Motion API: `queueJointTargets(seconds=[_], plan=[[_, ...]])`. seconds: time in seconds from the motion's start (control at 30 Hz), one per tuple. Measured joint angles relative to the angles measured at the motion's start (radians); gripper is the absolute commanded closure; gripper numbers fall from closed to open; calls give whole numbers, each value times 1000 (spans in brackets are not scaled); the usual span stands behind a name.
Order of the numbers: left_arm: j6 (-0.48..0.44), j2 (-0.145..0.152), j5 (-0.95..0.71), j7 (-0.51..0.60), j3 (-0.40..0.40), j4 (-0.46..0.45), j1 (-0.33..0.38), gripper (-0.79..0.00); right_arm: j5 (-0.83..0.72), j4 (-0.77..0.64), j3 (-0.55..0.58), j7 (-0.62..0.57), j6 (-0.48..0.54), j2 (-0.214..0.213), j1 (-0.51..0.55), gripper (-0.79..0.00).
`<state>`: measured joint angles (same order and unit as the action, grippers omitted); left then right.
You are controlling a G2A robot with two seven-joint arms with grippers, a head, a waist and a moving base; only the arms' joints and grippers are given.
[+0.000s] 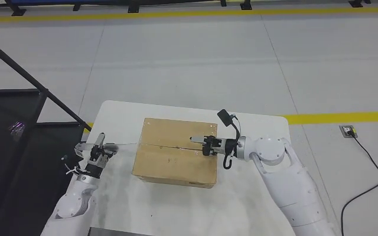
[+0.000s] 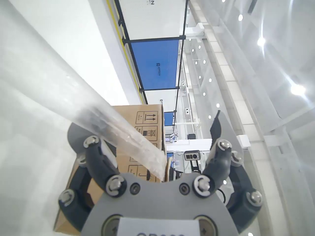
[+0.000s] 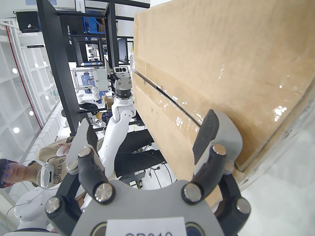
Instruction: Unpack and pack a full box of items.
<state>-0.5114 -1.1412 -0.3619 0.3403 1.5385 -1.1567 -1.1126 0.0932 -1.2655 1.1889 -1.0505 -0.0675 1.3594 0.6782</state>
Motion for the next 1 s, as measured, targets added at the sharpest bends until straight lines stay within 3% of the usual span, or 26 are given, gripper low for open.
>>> queueJointTargets(seconds=[0.23,0.43,1.0], plan=[[-23,8,161,-120,57,-208,-95,-785,0,0,0,0,0,0,0,-785],[-17,8,250,-158,72,-341,-144,-785,0,0,0,0,0,0,0,-785],[-5,6,421,-109,28,-458,-113,-785,-8,-53,9,28,15,-17,52,-785]])
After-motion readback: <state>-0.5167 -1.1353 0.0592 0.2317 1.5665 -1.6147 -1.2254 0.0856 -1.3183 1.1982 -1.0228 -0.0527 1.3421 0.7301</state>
